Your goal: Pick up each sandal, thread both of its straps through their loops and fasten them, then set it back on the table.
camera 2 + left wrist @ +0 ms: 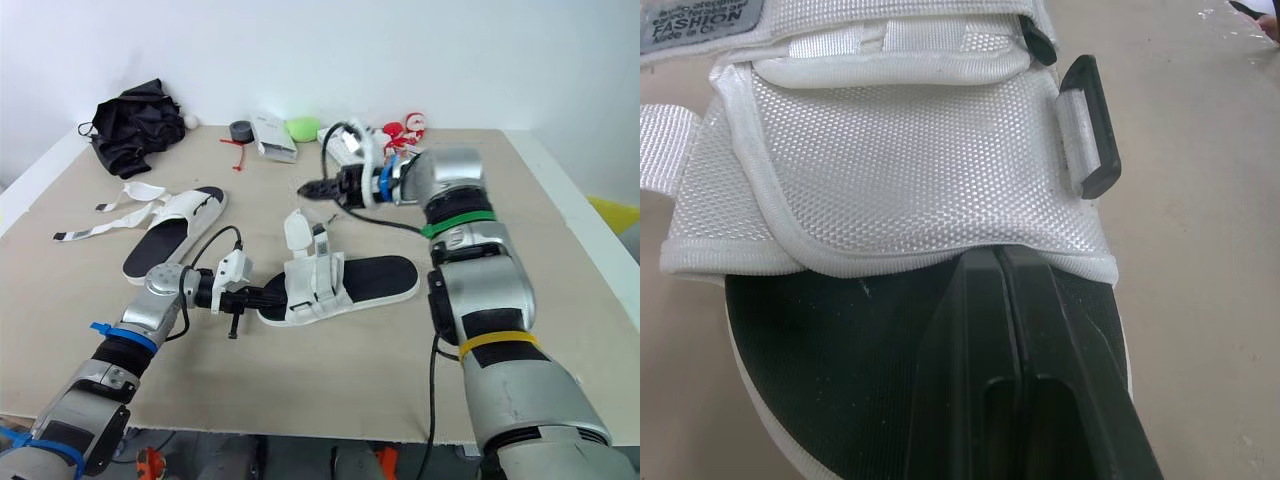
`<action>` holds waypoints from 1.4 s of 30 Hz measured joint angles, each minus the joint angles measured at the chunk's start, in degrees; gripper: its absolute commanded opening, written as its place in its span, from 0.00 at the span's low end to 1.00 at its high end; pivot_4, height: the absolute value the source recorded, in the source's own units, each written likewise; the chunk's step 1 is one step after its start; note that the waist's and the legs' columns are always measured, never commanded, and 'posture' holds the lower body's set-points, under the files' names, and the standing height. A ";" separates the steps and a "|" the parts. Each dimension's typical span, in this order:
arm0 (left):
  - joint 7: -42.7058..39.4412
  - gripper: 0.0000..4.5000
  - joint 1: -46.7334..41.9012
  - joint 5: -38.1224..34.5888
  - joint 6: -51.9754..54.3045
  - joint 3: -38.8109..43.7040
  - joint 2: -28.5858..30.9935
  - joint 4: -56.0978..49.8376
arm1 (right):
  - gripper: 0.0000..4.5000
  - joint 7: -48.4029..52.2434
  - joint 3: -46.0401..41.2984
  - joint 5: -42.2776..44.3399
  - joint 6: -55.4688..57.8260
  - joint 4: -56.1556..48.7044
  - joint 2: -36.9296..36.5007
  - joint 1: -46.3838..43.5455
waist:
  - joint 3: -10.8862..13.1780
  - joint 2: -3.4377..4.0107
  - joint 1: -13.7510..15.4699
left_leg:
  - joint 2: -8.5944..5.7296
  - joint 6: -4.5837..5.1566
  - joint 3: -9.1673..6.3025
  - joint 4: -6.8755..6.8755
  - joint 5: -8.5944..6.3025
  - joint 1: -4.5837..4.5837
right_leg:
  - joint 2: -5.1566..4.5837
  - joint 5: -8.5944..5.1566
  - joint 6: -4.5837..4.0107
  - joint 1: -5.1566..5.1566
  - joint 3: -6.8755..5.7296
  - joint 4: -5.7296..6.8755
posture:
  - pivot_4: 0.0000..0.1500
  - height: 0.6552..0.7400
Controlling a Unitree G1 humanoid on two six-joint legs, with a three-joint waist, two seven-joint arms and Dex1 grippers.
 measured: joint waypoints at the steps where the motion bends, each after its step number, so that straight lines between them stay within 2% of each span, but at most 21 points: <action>1: -0.01 0.00 0.00 0.00 0.00 0.00 0.00 -0.03 | 0.57 0.10 0.35 -0.48 -0.29 0.52 0.24 0.06 | 0.00 0.01 0.01 | -0.01 0.00 0.00 0.00 0.00 -0.01 | 0.00 0.00 0.01 0.00 0.00 0.00 | 1.00 0.98; 18: 0.60 0.00 2.88 -0.21 0.18 0.68 2.30 -4.45 | 0.57 1.24 -2.58 -6.10 -10.48 10.41 3.55 -1.89 | 0.02 0.03 -1.24 | 0.09 0.00 -0.01 -0.09 0.00 0.04 | 0.12 -0.05 -0.07 -0.08 0.03 0.14 | 1.00 0.98; 31: 0.67 0.00 2.93 -0.20 0.02 0.65 2.52 -4.61 | 0.57 -4.68 -8.45 -7.03 -14.75 13.90 12.06 -2.74 | 0.03 0.03 -1.29 | 0.10 0.00 -0.01 -0.09 0.00 0.05 | 0.15 -0.07 -0.09 -0.11 0.05 0.28 | 1.00 0.98; 42: 1.73 0.00 4.20 -0.21 0.07 0.76 3.18 -6.41 | 0.57 -5.89 -10.83 -8.26 -16.26 14.50 11.24 -2.75 | 0.04 0.02 -1.31 | 0.11 0.00 -0.01 -0.10 0.00 0.12 | 0.16 -0.14 -0.14 -0.12 0.06 0.42 | 1.00 0.98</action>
